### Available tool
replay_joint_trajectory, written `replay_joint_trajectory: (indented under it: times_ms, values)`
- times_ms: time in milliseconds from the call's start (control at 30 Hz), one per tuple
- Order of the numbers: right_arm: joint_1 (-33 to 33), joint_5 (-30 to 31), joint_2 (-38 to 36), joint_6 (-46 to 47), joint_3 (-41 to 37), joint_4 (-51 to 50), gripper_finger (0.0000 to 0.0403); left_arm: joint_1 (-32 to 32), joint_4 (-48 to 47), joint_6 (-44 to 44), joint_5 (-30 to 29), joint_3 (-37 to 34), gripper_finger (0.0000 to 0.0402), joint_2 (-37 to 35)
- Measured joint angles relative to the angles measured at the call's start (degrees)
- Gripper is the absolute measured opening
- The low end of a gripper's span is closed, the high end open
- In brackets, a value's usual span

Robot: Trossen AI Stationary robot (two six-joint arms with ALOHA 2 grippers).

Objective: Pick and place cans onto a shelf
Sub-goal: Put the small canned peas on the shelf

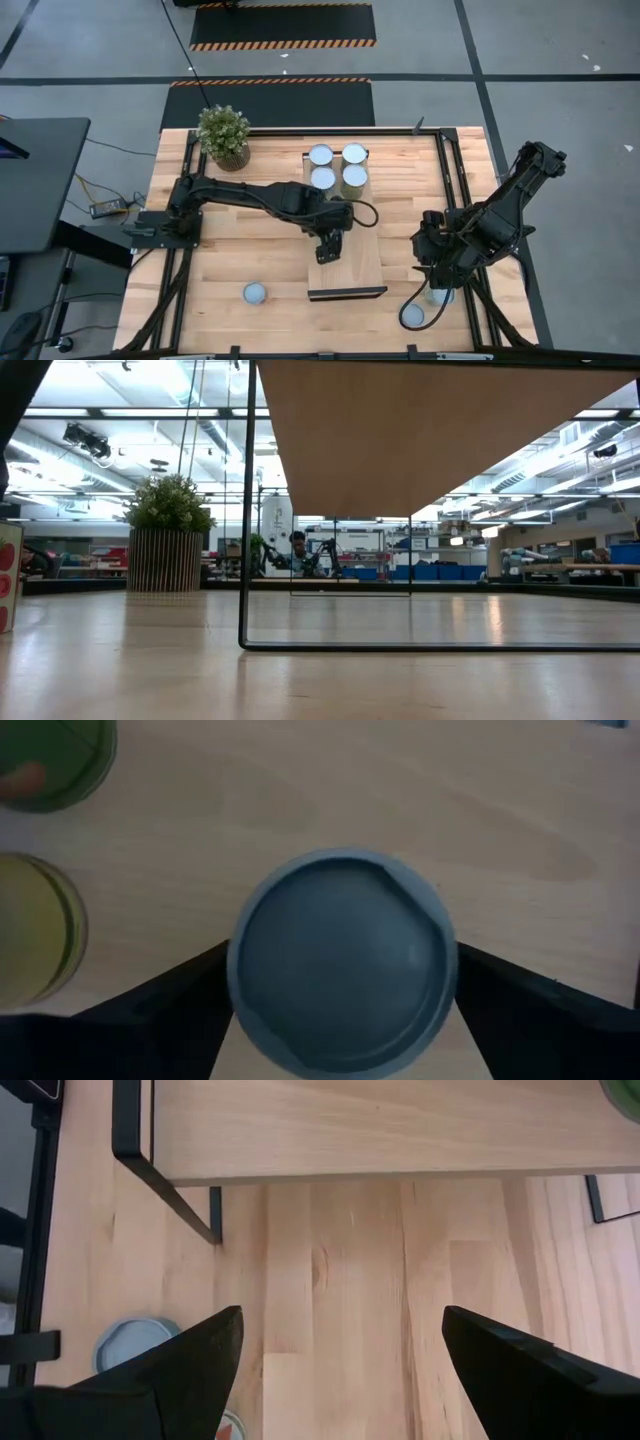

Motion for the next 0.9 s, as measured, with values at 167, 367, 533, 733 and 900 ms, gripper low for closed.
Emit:
replay_joint_trajectory:
  times_ms: [167, 367, 533, 733, 900]
  values:
    - [0.0, 0.4, 0.0, 0.0, 0.0, 0.1, 0.035, 0.0, -0.9, 0.0, -1.6, 0.0, 0.0356, -0.1]
    - [0.0, 0.9, 0.0, -0.2, 0.0, 0.1, 0.035, -2.0, 0.0, 6.3, -9.0, 2.5, 0.0357, -0.4]
    - [0.0, 0.9, 0.0, 0.0, 0.0, 0.1, 0.035, -3.7, -1.4, 10.6, -11.6, 4.4, 0.0357, -0.4]
    - [0.0, 0.9, 0.0, 0.4, 0.0, 0.2, 0.035, -5.9, -10.2, 14.2, -14.0, 6.0, 0.0357, -0.4]
    - [0.0, 1.3, 0.0, 0.4, 0.0, 0.2, 0.035, -8.3, -10.6, 18.4, -25.5, 4.5, 0.0357, -0.3]
